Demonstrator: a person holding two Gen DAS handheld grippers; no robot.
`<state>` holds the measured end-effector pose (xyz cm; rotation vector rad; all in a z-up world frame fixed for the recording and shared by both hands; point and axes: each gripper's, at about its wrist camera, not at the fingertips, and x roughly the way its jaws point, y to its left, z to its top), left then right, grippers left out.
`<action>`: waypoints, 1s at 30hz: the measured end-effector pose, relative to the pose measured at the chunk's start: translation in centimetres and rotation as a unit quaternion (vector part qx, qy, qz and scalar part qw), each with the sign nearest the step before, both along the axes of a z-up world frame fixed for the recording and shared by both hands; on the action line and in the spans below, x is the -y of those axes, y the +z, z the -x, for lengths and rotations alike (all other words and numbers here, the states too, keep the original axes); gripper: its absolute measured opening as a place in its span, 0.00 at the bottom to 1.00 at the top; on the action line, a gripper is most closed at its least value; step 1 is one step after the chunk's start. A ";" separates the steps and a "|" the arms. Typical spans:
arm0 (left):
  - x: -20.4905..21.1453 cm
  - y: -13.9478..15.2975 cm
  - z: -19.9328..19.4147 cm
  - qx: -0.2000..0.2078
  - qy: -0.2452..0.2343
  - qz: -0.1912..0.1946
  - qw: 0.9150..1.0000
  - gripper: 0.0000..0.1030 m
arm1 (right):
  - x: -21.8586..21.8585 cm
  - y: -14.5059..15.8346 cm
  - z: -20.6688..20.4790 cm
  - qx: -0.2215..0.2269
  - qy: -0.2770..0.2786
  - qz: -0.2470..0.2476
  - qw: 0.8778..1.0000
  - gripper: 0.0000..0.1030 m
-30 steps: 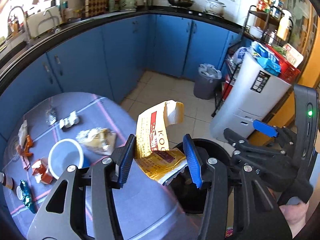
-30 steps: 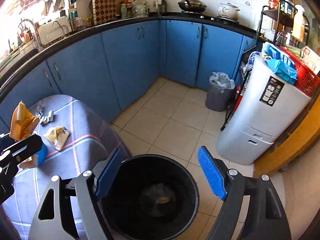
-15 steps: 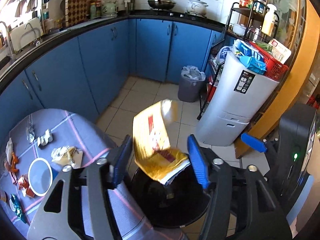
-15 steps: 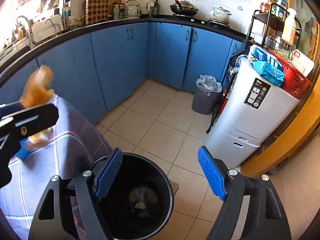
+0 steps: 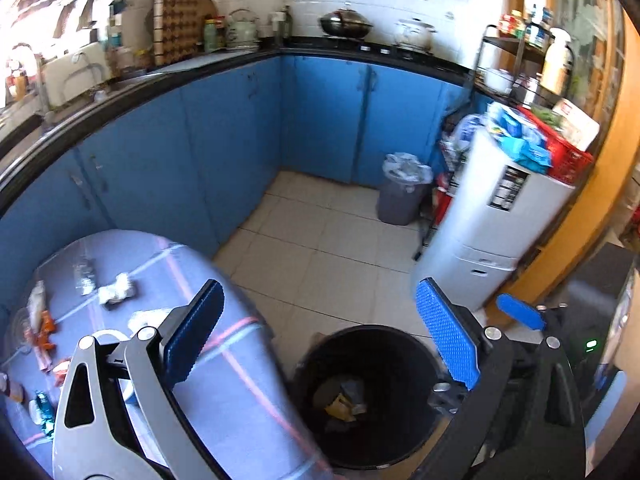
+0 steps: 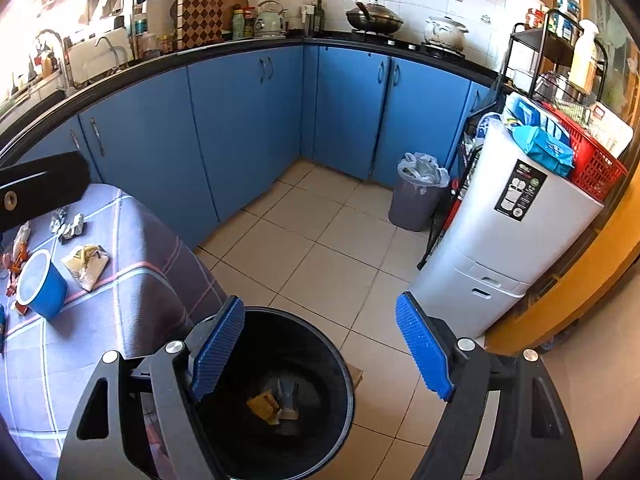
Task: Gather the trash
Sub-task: 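Grasp the brown jar with the left tool while the right tool grasps the white-and-blue bowl rim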
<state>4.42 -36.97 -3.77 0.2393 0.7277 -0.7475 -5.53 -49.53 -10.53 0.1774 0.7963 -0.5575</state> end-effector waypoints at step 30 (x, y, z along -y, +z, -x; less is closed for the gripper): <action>-40.4 -10.7 -15.0 -0.041 0.363 -0.082 0.927 0.97 | -21.9 -3.4 -15.8 -0.041 0.230 -0.044 0.971 0.74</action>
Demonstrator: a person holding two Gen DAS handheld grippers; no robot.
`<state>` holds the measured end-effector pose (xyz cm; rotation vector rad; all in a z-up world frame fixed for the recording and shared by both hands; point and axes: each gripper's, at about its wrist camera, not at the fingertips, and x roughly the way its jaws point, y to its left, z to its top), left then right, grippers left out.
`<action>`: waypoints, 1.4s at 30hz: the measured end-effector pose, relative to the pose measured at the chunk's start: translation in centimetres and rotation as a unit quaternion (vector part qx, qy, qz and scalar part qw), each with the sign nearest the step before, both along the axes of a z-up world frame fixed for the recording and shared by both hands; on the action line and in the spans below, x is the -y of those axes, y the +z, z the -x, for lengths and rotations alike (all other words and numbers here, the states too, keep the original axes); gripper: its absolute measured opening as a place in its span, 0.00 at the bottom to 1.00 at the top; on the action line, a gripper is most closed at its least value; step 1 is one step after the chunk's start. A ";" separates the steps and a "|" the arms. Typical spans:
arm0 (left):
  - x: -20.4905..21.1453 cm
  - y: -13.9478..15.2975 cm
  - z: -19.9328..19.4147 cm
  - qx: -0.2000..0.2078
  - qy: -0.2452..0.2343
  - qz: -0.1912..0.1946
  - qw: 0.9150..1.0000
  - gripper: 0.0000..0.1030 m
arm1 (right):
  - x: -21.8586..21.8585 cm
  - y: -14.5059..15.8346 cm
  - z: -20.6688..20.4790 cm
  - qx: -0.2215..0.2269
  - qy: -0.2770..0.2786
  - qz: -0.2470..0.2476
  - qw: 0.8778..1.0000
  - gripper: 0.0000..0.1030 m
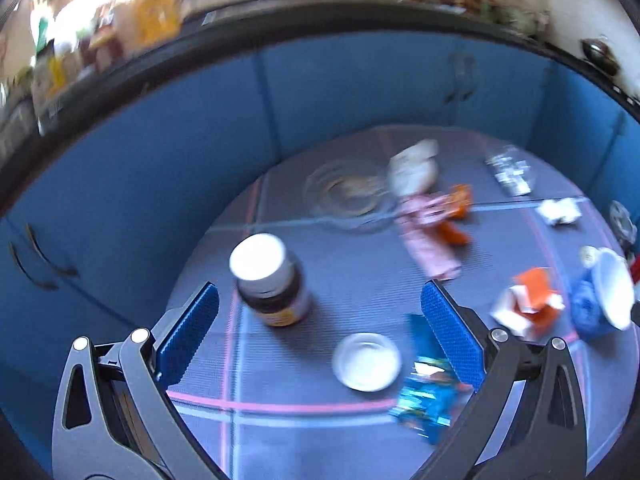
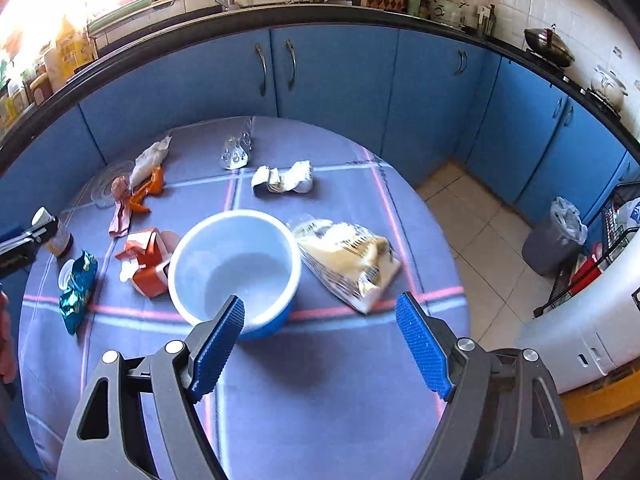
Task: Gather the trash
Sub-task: 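Grasp the brown jar with the left tool while the right tool grasps the white-and-blue bowl rim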
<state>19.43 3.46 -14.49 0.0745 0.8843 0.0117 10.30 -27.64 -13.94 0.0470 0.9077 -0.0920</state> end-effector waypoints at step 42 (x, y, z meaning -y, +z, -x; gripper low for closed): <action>-3.9 -0.4 1.0 -0.010 0.020 0.044 0.999 0.44 | -1.4 -2.1 -2.1 -0.031 0.005 -0.035 0.999 0.08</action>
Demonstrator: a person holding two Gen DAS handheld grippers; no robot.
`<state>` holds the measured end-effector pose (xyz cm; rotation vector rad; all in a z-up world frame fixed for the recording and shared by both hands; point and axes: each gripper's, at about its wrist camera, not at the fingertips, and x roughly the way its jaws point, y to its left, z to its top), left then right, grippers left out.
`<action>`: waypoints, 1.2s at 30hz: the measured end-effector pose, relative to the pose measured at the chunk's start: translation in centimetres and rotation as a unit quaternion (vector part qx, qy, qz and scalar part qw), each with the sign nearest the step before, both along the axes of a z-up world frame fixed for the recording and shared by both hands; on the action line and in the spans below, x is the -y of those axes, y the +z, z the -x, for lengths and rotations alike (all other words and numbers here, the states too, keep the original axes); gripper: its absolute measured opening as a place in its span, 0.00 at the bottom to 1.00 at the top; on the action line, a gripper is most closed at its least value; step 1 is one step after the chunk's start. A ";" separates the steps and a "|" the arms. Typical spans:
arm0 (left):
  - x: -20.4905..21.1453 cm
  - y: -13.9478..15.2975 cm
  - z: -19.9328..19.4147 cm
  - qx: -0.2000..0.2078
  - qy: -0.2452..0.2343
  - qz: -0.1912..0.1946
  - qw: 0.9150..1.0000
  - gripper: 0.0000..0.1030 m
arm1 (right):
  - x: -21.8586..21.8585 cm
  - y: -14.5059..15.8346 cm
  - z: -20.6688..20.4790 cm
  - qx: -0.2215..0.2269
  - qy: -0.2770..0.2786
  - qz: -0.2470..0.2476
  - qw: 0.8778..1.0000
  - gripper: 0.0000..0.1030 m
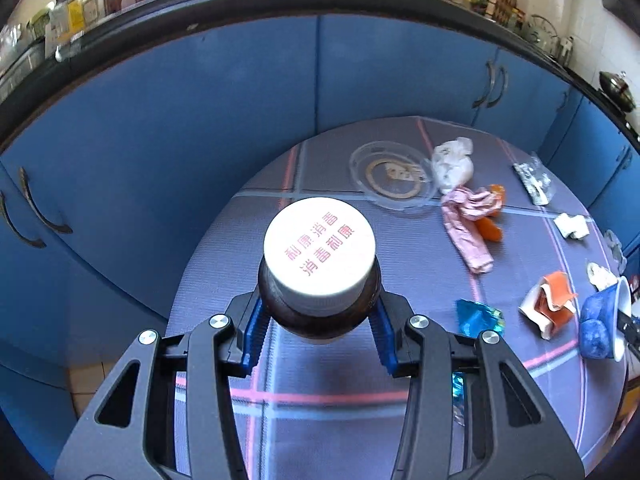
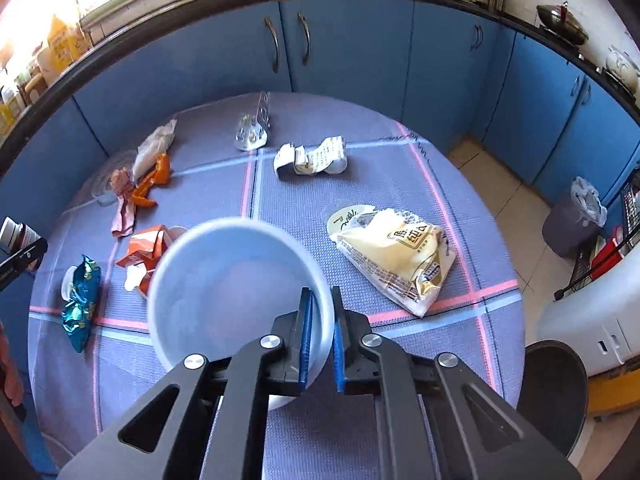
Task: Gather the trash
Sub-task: 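Grasp the brown jar with the left tool while the right tool grasps the white-and-blue bowl rim, then drop the jar into the bin with the left tool while the right tool drops the bowl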
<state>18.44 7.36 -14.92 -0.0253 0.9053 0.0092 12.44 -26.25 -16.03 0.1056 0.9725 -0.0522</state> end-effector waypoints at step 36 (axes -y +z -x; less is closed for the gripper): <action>25.4 5.5 7.6 0.021 -0.237 -0.006 0.971 0.45 | 14.2 8.1 12.5 0.082 -0.129 0.093 0.984 0.06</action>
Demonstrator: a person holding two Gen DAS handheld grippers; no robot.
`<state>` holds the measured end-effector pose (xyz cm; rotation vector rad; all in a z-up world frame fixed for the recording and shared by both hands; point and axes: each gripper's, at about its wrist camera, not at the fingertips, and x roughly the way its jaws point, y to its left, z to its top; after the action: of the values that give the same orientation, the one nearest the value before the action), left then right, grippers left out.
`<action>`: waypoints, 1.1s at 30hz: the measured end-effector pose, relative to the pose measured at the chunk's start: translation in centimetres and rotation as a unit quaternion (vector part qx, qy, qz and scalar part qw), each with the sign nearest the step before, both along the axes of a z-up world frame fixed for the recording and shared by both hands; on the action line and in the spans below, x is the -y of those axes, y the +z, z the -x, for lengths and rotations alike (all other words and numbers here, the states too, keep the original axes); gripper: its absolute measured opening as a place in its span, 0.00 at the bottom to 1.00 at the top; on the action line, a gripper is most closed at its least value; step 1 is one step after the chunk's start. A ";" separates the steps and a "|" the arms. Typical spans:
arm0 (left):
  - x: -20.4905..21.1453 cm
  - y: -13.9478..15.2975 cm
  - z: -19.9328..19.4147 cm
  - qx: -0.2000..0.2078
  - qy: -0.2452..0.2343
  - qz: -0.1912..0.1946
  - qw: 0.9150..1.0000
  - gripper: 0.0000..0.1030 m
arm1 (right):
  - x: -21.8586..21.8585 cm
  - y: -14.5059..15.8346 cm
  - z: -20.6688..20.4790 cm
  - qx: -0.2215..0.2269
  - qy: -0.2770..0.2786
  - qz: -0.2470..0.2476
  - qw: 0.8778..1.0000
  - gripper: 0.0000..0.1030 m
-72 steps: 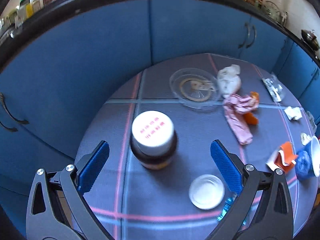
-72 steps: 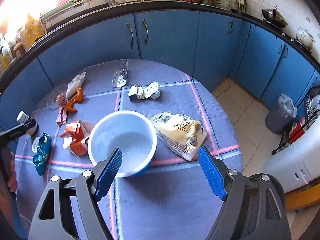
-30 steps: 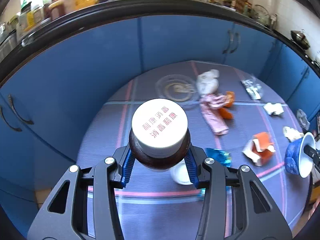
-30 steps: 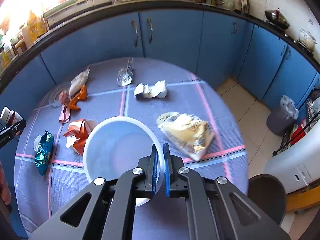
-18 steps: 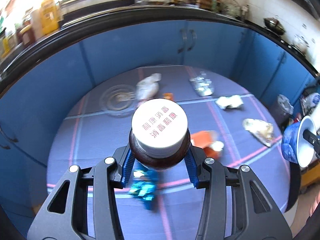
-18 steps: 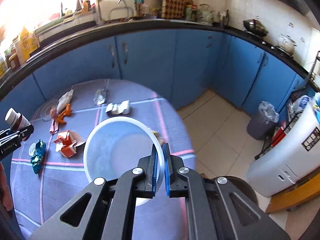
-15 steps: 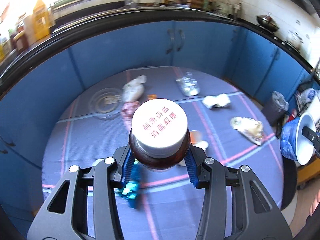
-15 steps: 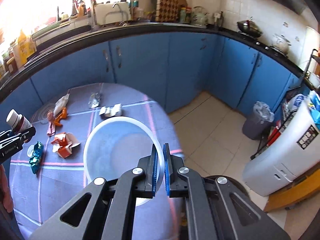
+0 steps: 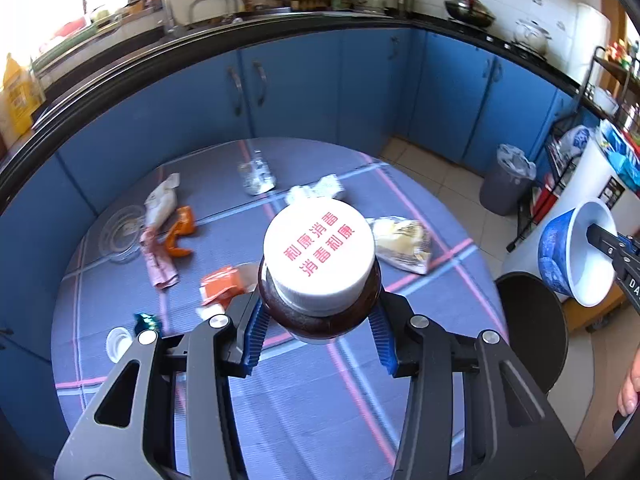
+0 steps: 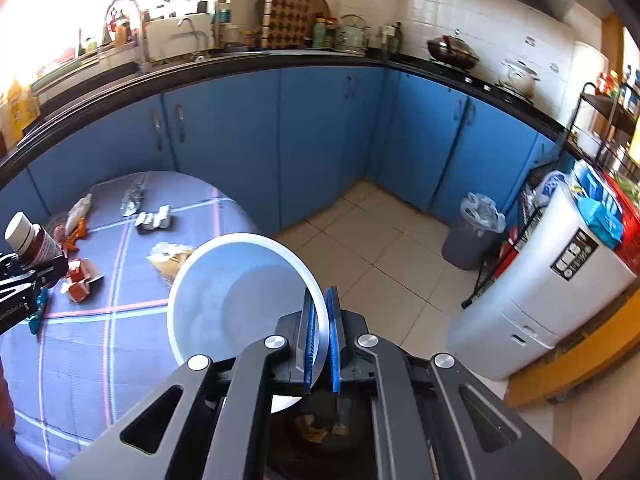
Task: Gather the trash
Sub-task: 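Drop the jar into the bin with the left tool while the right tool drops the bowl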
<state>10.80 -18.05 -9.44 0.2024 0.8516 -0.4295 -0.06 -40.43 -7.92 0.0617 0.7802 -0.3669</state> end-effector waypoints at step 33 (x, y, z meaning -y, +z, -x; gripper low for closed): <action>14.4 2.6 5.5 0.025 -0.138 -0.006 0.990 0.44 | 7.9 0.1 6.3 0.036 -0.111 0.043 0.992 0.89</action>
<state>5.35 -32.46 -6.89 0.3431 0.7786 -0.6754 -6.38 -48.37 -7.83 0.0818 0.6861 -0.6059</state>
